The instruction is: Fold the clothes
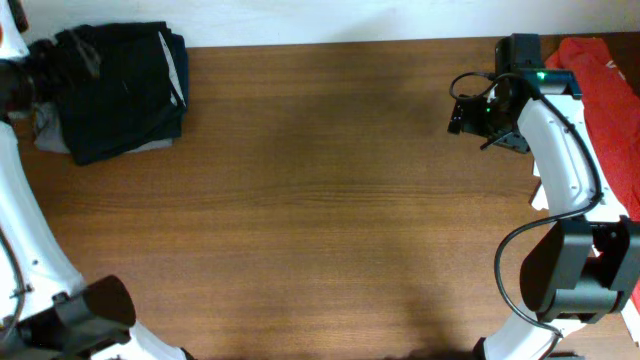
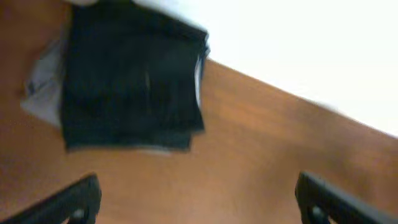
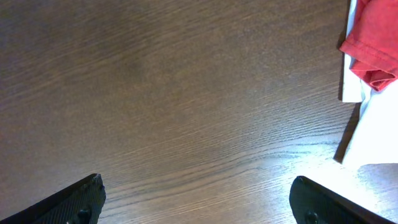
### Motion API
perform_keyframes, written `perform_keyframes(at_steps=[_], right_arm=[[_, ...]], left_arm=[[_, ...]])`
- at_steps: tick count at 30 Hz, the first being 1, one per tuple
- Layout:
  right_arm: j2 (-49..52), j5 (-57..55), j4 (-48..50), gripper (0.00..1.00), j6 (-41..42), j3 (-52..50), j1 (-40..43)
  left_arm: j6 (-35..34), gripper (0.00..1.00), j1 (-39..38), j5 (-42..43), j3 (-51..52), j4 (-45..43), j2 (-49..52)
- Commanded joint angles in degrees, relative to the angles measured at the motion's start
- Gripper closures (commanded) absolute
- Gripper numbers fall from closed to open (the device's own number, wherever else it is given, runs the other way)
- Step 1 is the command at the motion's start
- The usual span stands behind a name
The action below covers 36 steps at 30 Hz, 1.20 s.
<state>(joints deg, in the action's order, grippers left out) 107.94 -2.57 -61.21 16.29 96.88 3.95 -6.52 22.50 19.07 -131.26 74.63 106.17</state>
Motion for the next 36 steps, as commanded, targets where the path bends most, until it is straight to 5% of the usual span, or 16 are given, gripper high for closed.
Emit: perform_keyframes(at_steps=[1,5,11,19,27,29,30,32,36], right_arm=[[-0.6,-0.7,0.0,0.02,0.1,0.8,-0.1],[-0.6,-0.7,0.0,0.02,0.1,0.8,-0.1],[-0.6,-0.7,0.0,0.02,0.1,0.8,-0.1],[-0.6,-0.7,0.0,0.02,0.0,0.8,-0.1],[-0.6,-0.7,0.0,0.02,0.1,0.8,-0.1],[-0.6,-0.7,0.0,0.01,0.1,0.8,-0.1],[-0.6,-0.7,0.0,0.02,0.1,0.8,-0.1],[-0.6,-0.7,0.0,0.02,0.1,0.8,-0.1],[-0.6,-0.7,0.0,0.02,0.1,0.8,-0.1]], left_arm=[[0.2,0.01,-0.5,3.1,0.3,10.0,-4.9],[4.2,0.01,-0.8,3.6,0.3,17.8,-13.2],[12.2,0.01,-3.0,16.8,3.3,22.0,-27.5],[19.0,0.01,-19.5,16.6,34.0,20.7,-46.1],[18.3,0.01,-19.5,15.1,36.7,22.1,-47.3],[27.0,0.01,-19.5,14.2,39.1,22.0,-47.6],[32.3,0.01,-19.5,14.3,42.3,20.7,-48.1],[32.6,0.01,-19.5,15.3,49.9,14.6,-50.1],[32.6,0.01,-19.5,17.6,72.9,-10.2,-62.4]])
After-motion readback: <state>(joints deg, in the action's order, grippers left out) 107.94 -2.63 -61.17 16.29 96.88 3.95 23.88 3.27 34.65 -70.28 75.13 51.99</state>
